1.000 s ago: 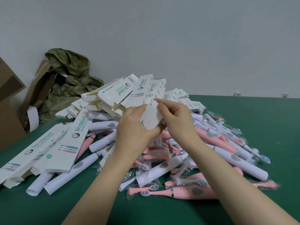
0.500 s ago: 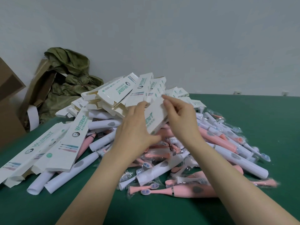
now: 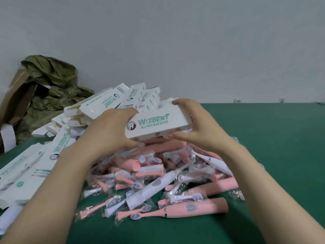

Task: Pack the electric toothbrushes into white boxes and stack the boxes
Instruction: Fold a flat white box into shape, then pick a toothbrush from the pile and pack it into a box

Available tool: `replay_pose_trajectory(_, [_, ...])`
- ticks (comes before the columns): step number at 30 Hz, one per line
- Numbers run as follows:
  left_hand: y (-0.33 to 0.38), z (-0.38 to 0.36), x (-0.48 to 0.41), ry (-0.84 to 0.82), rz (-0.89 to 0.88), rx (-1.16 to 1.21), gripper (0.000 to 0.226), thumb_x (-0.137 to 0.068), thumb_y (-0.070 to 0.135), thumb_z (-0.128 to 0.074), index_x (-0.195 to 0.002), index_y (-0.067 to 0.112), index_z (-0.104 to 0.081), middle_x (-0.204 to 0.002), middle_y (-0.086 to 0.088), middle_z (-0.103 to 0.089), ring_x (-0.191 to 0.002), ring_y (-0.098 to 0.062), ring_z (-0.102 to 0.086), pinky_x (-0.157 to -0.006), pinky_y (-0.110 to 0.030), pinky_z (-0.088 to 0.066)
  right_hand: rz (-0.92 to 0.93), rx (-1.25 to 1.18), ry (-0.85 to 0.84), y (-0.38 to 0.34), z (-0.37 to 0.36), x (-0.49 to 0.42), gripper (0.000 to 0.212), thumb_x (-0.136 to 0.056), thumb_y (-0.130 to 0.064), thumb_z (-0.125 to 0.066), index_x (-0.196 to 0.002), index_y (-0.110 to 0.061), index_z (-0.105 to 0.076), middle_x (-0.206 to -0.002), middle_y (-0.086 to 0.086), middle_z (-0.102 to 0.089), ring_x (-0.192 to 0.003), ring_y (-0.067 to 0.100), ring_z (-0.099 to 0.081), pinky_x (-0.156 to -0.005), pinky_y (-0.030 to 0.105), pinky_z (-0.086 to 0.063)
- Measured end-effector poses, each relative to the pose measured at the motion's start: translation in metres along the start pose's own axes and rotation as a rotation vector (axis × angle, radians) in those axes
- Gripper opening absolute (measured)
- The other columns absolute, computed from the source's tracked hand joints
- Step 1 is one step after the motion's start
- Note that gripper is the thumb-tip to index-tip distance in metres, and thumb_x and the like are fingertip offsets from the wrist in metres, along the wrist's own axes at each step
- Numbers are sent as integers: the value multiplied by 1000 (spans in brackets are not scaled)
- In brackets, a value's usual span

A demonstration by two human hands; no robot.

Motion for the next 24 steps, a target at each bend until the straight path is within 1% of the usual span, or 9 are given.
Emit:
replay_pose_trajectory(1, [4, -1, -10, -6, -28, -19, 54, -57, 44, -81, -104, 26, -60, -96, 7, -62, -95, -20, -54, -77, -38, -46, -55, 31, 24, 9, 5, -2, 65, -68, -28, -83, -120, -28, -44, -116, -7, -51, -101, 3, -48, -79, 6, -37])
replay_pose_trajectory(3, [16, -4, -28, 73, -27, -86, 77, -64, 36, -83, -133, 24, -50, -127, -5, -51, -122, -27, -38, -100, -42, -36, -135, 39, 99, 26, 15, -5, 58, -67, -29, -84, -107, -27, -43, -101, -10, -53, -87, -3, -50, -66, 6, -36])
replay_pose_trajectory(5, [33, -7, -35, 260, -57, -87, 84, -72, 27, -80, -144, 18, -37, -139, -13, -38, -130, -31, -26, -106, -44, -25, -234, 11, 226, 46, 30, -7, 53, -70, -32, -82, -104, -24, -42, -96, -12, -53, -82, -4, -51, -63, 8, -38])
replay_pose_trajectory(7, [47, -17, -32, 340, -135, -18, 66, -77, 19, -74, -136, 14, -46, -129, -11, -47, -122, -29, -35, -102, -39, -28, -364, -31, 417, 73, 52, -7, 51, -72, -35, -79, -104, -21, -42, -95, -9, -54, -81, 2, -52, -62, 13, -41])
replay_pose_trajectory(11, [55, -49, -20, 130, -169, 107, 27, -86, 26, -59, -113, 23, -59, -104, 6, -57, -103, -16, -49, -87, -30, -37, -642, -49, 698, 138, 89, 1, 52, -76, -29, -77, -106, -7, -42, -99, 3, -53, -73, 7, -53, -47, 9, -37])
replay_pose_trajectory(15, [58, -68, -16, 7, -198, 42, 24, -89, 31, -53, -112, 28, -61, -101, 11, -55, -93, -8, -43, -82, -29, -35, -902, 104, 655, 195, 99, 26, 61, -77, -23, -79, -118, 7, -46, -117, 20, -56, -103, 33, -59, -77, 37, -51])
replay_pose_trajectory(19, [52, -67, -14, 27, -191, 105, 22, -88, 27, -56, -109, 26, -64, -99, 11, -57, -92, -6, -44, -78, -26, -35, -1055, 181, 614, 221, 92, 44, 66, -76, -29, -80, -119, 5, -42, -119, 21, -57, -108, 38, -56, -83, 41, -51])
replay_pose_trajectory(22, [50, -67, -14, 3, -206, 100, 20, -88, 26, -58, -107, 24, -65, -98, 10, -59, -91, -7, -45, -77, -25, -33, -1236, 350, 367, 228, 83, 54, 67, -75, -39, -78, -118, 4, -48, -122, 20, -55, -112, 35, -52, -82, 37, -46])
replay_pose_trajectory(24, [50, -67, -13, -11, -211, 108, 20, -88, 27, -58, -107, 24, -65, -98, 11, -59, -92, -7, -46, -79, -26, -36, -1295, 428, 284, 229, 76, 61, 73, -76, -46, -75, -123, 3, -47, -128, 21, -48, -118, 34, -45, -90, 37, -43])
Point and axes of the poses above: each hand's wrist, its own x-axis away from the middle knuckle, its own z-axis out of the back of the hand, y = z × x, the point moved 3 cm from there along -x, towards the middle knuckle
